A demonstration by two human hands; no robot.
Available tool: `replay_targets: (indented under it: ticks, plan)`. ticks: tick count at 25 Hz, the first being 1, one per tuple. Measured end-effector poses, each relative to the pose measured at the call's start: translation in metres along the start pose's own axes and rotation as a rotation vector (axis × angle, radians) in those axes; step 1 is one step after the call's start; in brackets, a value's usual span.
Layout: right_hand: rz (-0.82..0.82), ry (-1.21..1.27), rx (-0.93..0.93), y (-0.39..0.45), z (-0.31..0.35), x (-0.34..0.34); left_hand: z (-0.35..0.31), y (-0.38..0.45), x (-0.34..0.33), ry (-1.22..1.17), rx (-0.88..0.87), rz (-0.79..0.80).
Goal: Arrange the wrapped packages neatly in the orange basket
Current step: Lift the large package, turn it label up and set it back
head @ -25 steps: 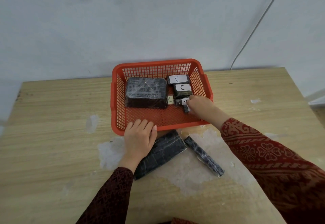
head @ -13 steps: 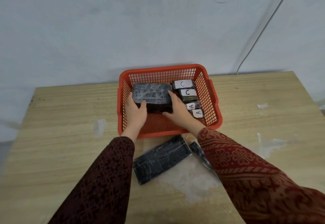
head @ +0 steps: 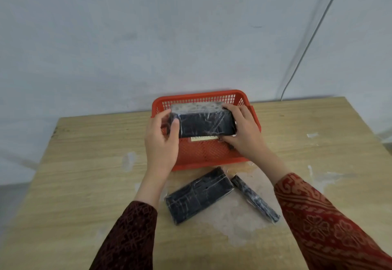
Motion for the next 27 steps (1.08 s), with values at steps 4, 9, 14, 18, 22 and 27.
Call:
replay_targets:
  ticks: [4,9,14,18,22,27]
  plan:
    - [0.13,0.084,-0.021,-0.012,0.016,0.013,0.007,-0.019,0.013,-0.116,0.064,0.091]
    - [0.21,0.166,-0.036,-0.034,0.032,0.014,0.0,-0.046,0.015,-0.357,0.207,0.259]
    - [0.251,0.323,-0.156,-0.051,0.029,0.018,0.001,-0.062,0.016,-0.317,0.172,0.34]
    - [0.301,0.36,-0.235,-0.063,0.024,0.012,0.007,-0.07,0.017,-0.239,0.176,0.339]
    - [0.336,0.303,-0.273,-0.067,0.019,0.008,0.009,-0.071,0.021,-0.24,0.179,0.32]
    - [0.331,0.248,-0.201,-0.062,0.032,0.015,-0.003,-0.063,0.026,-0.213,0.131,0.325]
Point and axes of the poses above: each hand's wrist, its own y-axis towards the middle knuckle, its own x-axis out of the back of the hand, z = x × y, the point moved 8 cm from there along y, towards the middle knuckle, and after that the axes turned 15 degrees about y, right-handed, at the moved point
